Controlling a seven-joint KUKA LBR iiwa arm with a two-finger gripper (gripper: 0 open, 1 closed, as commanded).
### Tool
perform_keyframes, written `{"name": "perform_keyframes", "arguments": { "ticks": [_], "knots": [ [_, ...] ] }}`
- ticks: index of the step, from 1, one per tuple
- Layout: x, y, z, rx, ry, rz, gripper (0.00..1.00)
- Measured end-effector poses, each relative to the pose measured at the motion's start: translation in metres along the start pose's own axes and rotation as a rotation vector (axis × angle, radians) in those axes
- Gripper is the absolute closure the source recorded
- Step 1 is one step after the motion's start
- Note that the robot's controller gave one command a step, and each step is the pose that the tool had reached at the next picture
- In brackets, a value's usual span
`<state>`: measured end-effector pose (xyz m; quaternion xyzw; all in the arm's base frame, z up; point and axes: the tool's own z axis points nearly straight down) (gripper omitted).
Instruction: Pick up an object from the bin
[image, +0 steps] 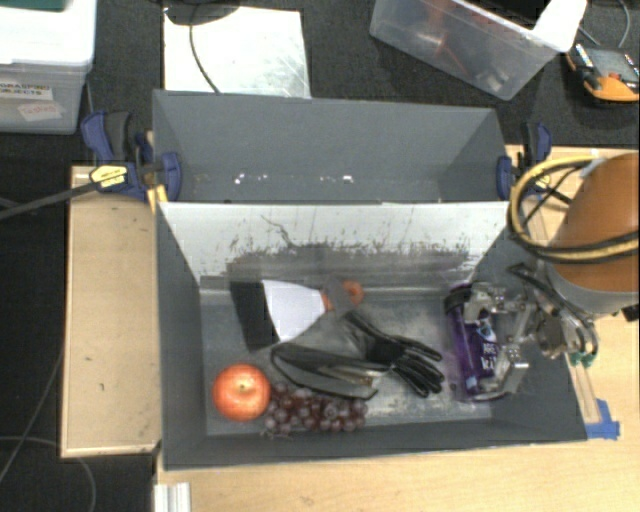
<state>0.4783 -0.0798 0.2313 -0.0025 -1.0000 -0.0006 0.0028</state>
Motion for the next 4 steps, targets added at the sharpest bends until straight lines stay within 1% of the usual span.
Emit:
{"name": "perform_keyframes", "arguments": {
  "ticks": [1, 2, 3, 4],
  "knots": [
    [-0.002, 0.001, -0.004, 0.001, -0.008, -0.006, 0.00],
    [-0.078, 0.047, 0.156, 0.000, -0.012, 0.191, 0.00],
    [-0.062, 0.058, 0.079, 0.002, -0.023, 0.161, 0.00],
    [-0.108, 0.084, 0.131, 0.001, -0.003, 0.347, 0.00]
  ]
}}
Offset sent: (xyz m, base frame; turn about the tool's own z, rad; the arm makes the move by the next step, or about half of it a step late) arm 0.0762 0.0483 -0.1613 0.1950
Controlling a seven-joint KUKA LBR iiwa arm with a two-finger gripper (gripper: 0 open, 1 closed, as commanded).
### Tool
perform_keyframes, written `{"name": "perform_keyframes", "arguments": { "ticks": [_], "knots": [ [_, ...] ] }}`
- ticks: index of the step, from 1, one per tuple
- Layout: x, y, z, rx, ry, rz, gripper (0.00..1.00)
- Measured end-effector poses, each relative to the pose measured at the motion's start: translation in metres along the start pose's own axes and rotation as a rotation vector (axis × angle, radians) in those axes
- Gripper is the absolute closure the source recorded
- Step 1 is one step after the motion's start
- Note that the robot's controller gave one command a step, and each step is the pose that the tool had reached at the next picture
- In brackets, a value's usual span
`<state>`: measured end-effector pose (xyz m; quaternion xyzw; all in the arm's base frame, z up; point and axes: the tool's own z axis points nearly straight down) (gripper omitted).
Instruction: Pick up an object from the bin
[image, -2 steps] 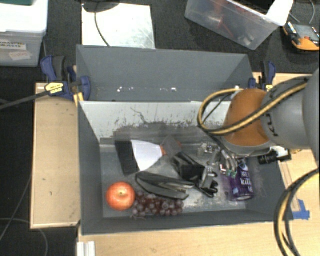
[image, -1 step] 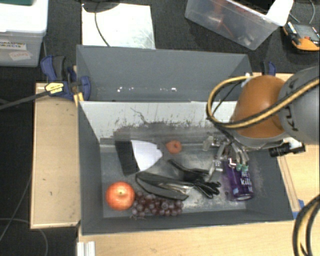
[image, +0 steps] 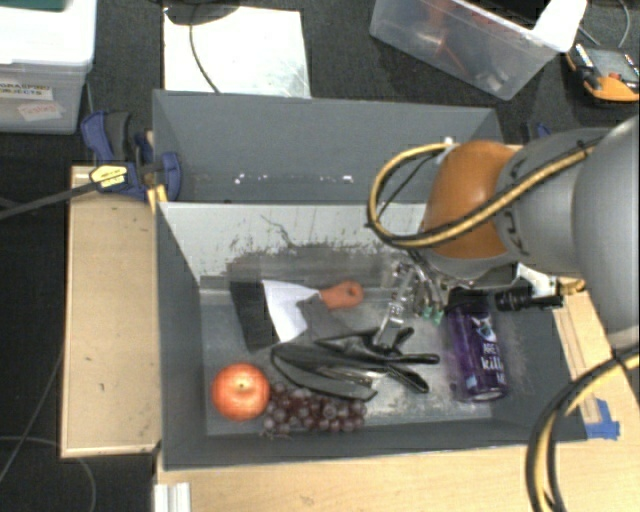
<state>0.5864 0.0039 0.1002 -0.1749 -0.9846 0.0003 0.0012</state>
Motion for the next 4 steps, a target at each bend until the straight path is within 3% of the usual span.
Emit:
{"name": "perform_keyframes", "arguments": {
  "ticks": [1, 2, 4],
  "knots": [
    [0.077, -0.011, 0.025, -0.012, -0.046, 0.017, 0.00],
    [0.062, 0.063, 0.028, -0.005, -0.022, -0.221, 1.00],
    [0.062, 0.062, 0.014, -0.004, -0.021, -0.223, 1.00]
  ]
}}
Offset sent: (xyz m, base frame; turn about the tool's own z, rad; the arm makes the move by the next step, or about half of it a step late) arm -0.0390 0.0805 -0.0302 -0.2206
